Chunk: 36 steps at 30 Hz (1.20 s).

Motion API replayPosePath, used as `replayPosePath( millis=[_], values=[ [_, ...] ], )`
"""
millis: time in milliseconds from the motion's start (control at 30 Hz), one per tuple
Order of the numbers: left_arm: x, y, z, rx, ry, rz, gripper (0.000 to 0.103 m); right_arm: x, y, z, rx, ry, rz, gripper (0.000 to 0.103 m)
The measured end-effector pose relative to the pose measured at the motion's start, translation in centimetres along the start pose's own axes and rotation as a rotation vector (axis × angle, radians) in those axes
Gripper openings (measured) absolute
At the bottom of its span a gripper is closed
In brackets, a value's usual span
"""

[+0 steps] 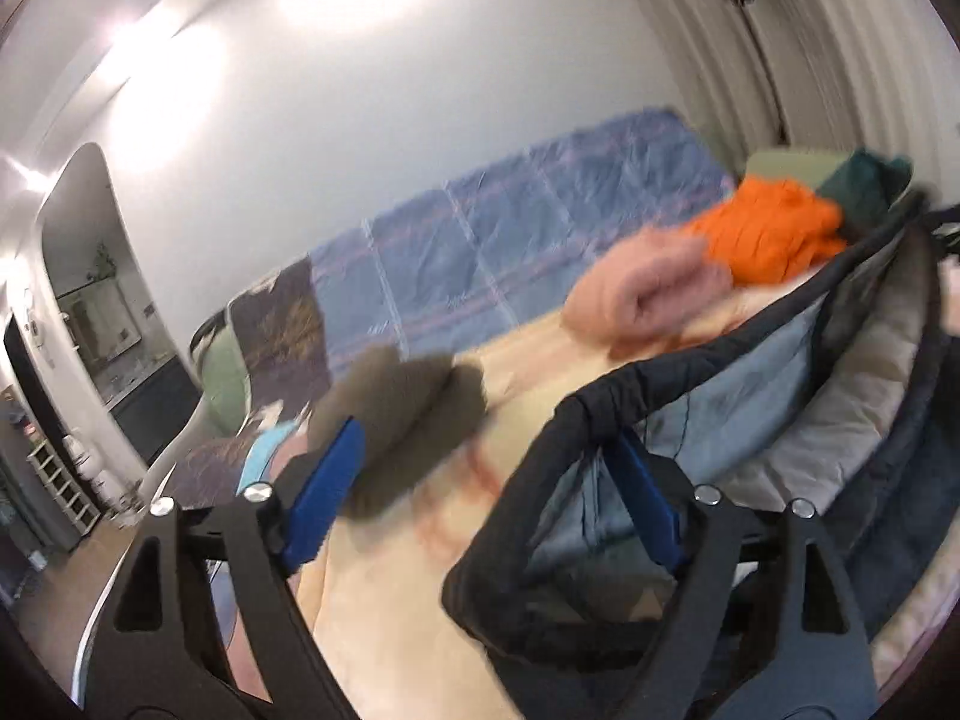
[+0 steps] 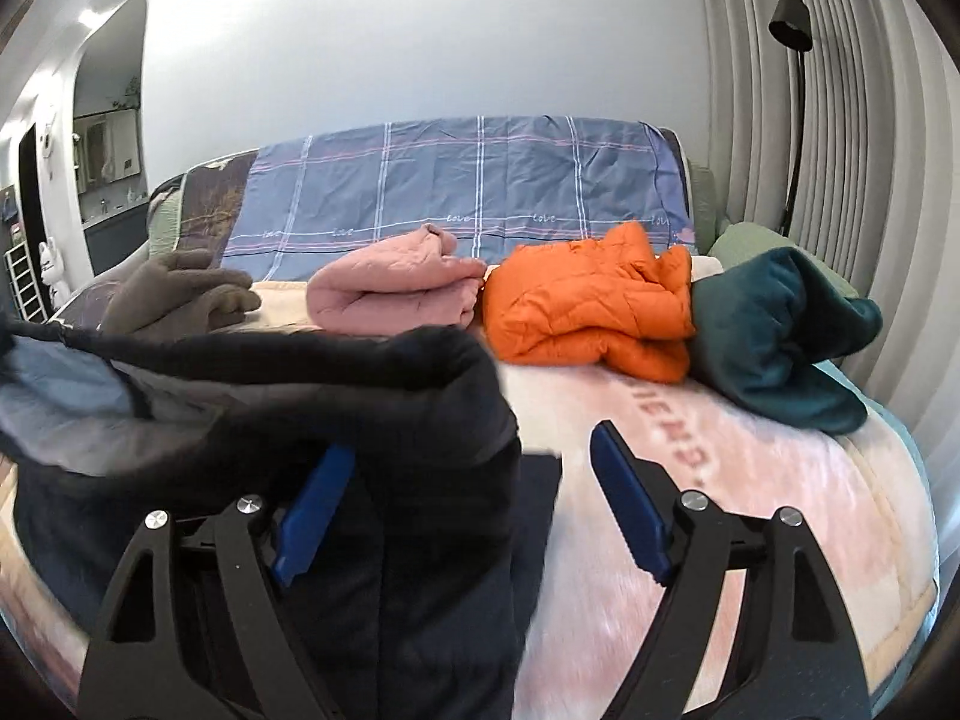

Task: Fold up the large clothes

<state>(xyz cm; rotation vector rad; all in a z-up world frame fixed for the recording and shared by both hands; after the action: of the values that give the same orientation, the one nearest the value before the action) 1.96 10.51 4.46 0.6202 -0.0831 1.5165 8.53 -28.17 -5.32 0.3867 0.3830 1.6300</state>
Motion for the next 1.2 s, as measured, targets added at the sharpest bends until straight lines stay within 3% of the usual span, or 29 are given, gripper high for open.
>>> replayPosePath(
  millis=[133,267,433,500,600,733,833,933,1000,1067,1133,1200],
  values=[
    [-1.6,0.9,0.5,0.0,-0.112,-0.103,0.089,0.2,-2.7,0.6,0.066,-0.04,0.015,0.081],
    [-2.4,-0.1,-0.4,0.07,-0.148,-0.115,0.089,-0.1,-5.2,0.3,0.119,-0.078,0.003,0.081],
    [1.5,0.6,0.2,0.036,0.078,-0.22,0.09,-0.9,-7.5,-0.5,0.195,-0.147,0.012,0.081],
    [2.6,0.4,0.1,0.031,0.122,-0.225,0.091,-1.2,-7.9,-0.9,0.21,-0.169,0.01,0.081],
    [1.7,-1.5,-1.1,0.104,0.075,-0.203,0.091,-1.6,-8.0,-1.3,0.213,-0.199,0.016,0.081],
    [-1.4,-5.0,-4.8,0.238,-0.001,-0.228,0.091,-1.8,-7.8,-1.5,0.214,-0.188,0.016,0.081],
    [-2.2,-7.9,-6.9,0.33,0.024,-0.225,0.091,-1.9,-7.4,-1.3,0.204,-0.175,0.021,0.081],
    [-1.8,-10.6,-7.7,0.372,0.093,-0.223,0.09,-1.7,-7.3,-1.0,0.197,-0.168,0.037,0.081],
    [-1.4,-12.2,-7.9,0.38,0.146,-0.24,0.085,-1.4,-7.7,-0.9,0.2,-0.155,0.049,0.078],
    [-1.5,-13.8,-8.1,0.399,0.2,-0.267,0.065,-1.5,-8.7,-0.8,0.22,-0.163,0.066,0.074],
    [-1.5,-15.4,-8.4,0.427,0.255,-0.297,0.055,-1.7,-10.1,-0.5,0.257,-0.189,0.088,0.073],
    [-1.6,-16.6,-8.4,0.437,0.29,-0.309,0.05,-1.9,-11.3,-0.2,0.29,-0.201,0.11,0.073]
  ],
)
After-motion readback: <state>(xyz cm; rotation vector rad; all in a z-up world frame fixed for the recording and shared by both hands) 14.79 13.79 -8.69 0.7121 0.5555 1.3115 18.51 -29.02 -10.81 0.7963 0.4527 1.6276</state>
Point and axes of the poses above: each gripper's, at about its wrist camera, not at the fingertips, and y roughly against the way its jaws point, x to its left, z to its top, the point moved 4 cm from there along -y, roughly the way its jaws point, and after that the axes turned 3 degrees about -y, right-handed, at the moved point
